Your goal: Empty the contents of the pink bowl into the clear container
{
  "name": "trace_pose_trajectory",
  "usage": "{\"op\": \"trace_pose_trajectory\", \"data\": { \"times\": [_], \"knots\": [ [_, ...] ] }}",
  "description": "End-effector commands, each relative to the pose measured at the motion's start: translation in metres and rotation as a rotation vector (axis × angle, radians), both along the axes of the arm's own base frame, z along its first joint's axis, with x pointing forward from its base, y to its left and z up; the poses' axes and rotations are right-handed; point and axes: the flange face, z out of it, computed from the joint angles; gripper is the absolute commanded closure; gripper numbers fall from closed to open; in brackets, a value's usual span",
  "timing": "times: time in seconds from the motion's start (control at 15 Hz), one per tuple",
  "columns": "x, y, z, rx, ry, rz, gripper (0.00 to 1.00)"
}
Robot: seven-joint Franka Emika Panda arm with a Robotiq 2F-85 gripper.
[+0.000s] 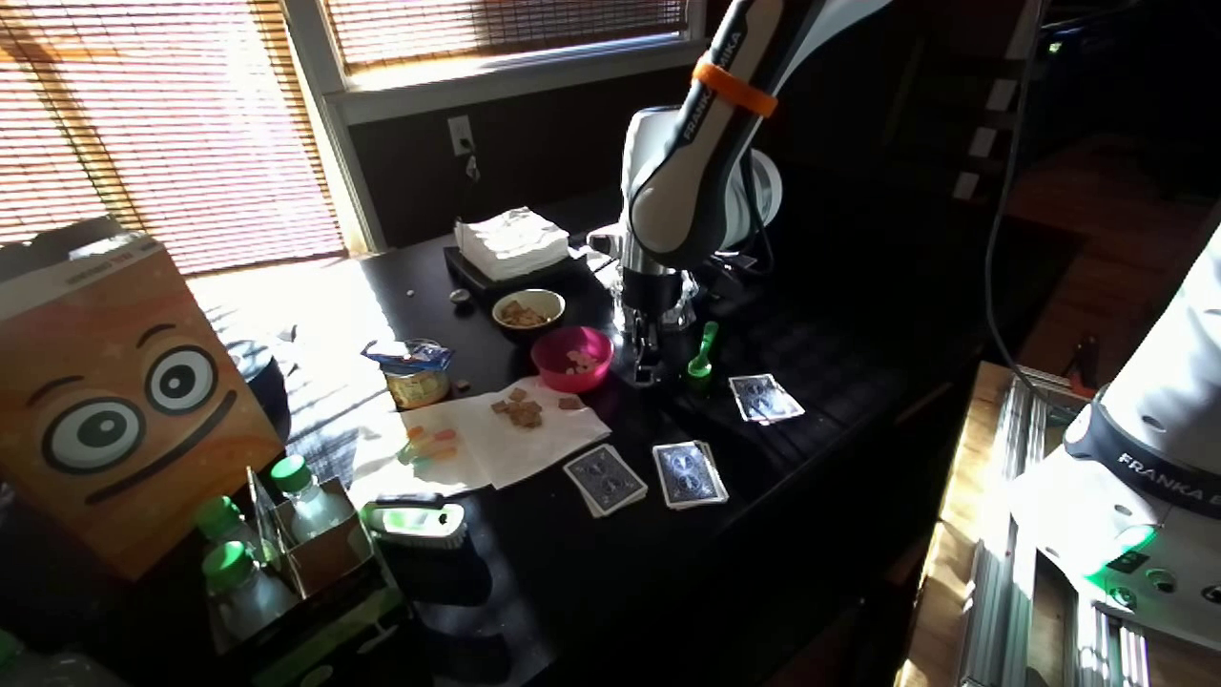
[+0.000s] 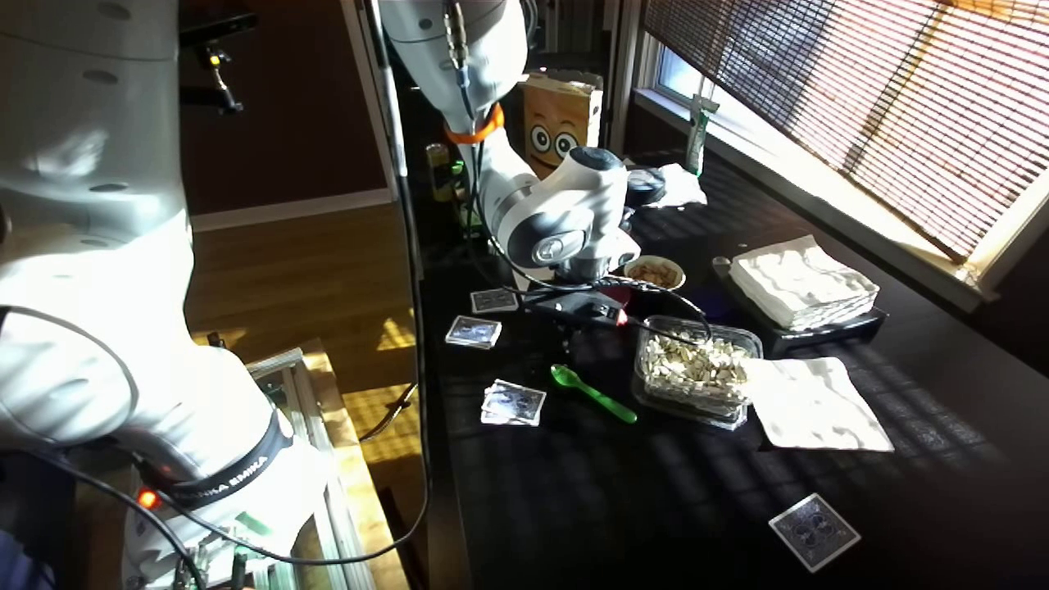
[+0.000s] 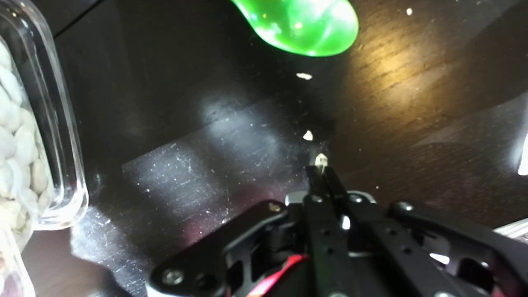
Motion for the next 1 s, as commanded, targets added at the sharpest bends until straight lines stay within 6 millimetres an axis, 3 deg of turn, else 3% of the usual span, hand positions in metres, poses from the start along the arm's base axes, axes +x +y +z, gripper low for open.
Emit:
{"op": "trace_pose_trajectory", "data": {
  "times": [0.0,0.53,0.93],
  "knots": [
    [-0.003,-0.001,0.016,0.016,0.009,0.013,0.99],
    [0.000,0.000,0.046,0.056,0.005,0.027,0.99],
    [0.030,0.024,0.087,0.080,-0.075,0.074,0.99]
  ]
}}
